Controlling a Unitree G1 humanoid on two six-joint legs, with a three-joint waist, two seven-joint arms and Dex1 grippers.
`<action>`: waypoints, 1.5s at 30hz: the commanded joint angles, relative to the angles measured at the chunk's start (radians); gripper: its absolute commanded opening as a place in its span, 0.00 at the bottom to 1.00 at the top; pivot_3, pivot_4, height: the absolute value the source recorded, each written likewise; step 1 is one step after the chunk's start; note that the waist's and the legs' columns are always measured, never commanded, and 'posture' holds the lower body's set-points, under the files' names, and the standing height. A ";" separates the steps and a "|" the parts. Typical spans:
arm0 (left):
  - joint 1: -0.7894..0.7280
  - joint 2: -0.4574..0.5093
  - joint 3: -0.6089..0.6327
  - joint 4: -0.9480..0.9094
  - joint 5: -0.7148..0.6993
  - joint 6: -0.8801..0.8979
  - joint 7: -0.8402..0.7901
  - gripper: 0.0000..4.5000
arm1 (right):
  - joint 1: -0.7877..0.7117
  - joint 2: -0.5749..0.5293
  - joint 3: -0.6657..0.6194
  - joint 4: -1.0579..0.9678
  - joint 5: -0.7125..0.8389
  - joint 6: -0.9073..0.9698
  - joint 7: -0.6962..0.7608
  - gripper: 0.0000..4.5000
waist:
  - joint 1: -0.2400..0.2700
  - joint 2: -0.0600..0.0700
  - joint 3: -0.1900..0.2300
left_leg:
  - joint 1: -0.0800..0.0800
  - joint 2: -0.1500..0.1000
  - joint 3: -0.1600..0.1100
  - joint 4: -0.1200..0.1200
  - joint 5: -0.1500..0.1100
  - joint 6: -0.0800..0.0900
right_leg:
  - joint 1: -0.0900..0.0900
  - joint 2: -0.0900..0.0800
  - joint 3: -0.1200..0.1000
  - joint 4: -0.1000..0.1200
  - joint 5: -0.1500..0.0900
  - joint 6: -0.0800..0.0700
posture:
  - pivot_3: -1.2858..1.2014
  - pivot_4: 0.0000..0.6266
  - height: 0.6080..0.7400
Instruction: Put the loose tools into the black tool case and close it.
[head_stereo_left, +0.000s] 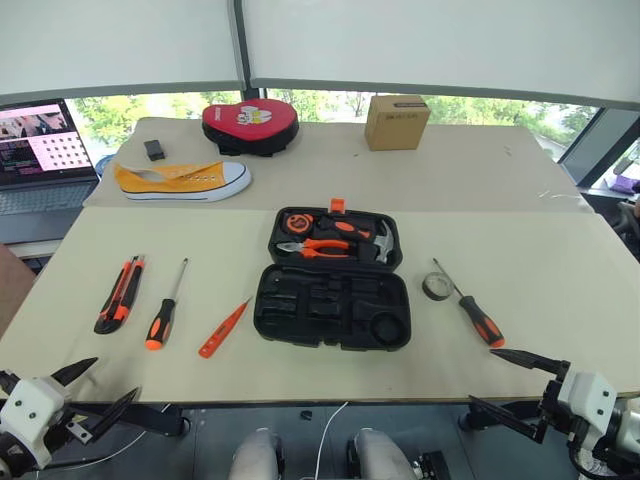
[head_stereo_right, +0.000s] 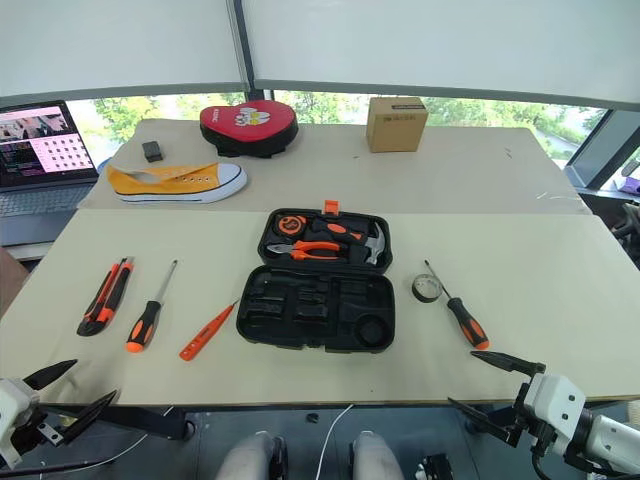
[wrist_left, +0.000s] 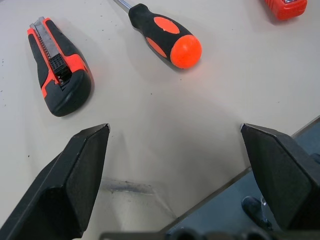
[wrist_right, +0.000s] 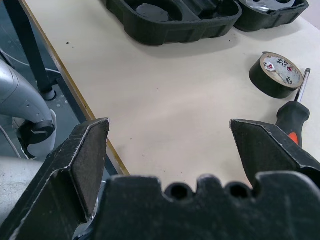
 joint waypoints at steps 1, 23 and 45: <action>-0.005 -0.015 0.065 -0.069 -0.138 0.158 0.088 1.00 | -0.057 0.019 0.026 -0.064 0.050 0.031 -0.030 0.99 | 0.000 0.000 0.000 | 0.000 0.000 0.000 0.000 0.000 0.000 | 0.000 0.000 0.000 0.000 0.000 0.000 | 0.52 0.24 1.00; -0.046 -0.084 0.192 -0.414 -0.500 0.728 0.465 1.00 | -0.241 0.191 0.170 -0.295 0.237 0.209 -0.088 0.99 | 0.015 -0.009 -0.005 | 0.001 0.000 -0.001 0.000 -0.006 -0.008 | 0.000 0.000 -0.003 0.001 0.001 -0.001 | 0.52 0.24 1.00; -0.469 0.041 -0.188 -0.473 -0.448 1.335 0.837 0.83 | -0.236 0.156 0.202 -0.280 0.231 0.236 -0.013 1.00 | 0.003 -0.004 -0.005 | 0.002 -0.001 -0.004 0.000 -0.001 -0.001 | 0.000 0.001 -0.002 0.003 0.004 0.004 | 0.52 0.24 1.00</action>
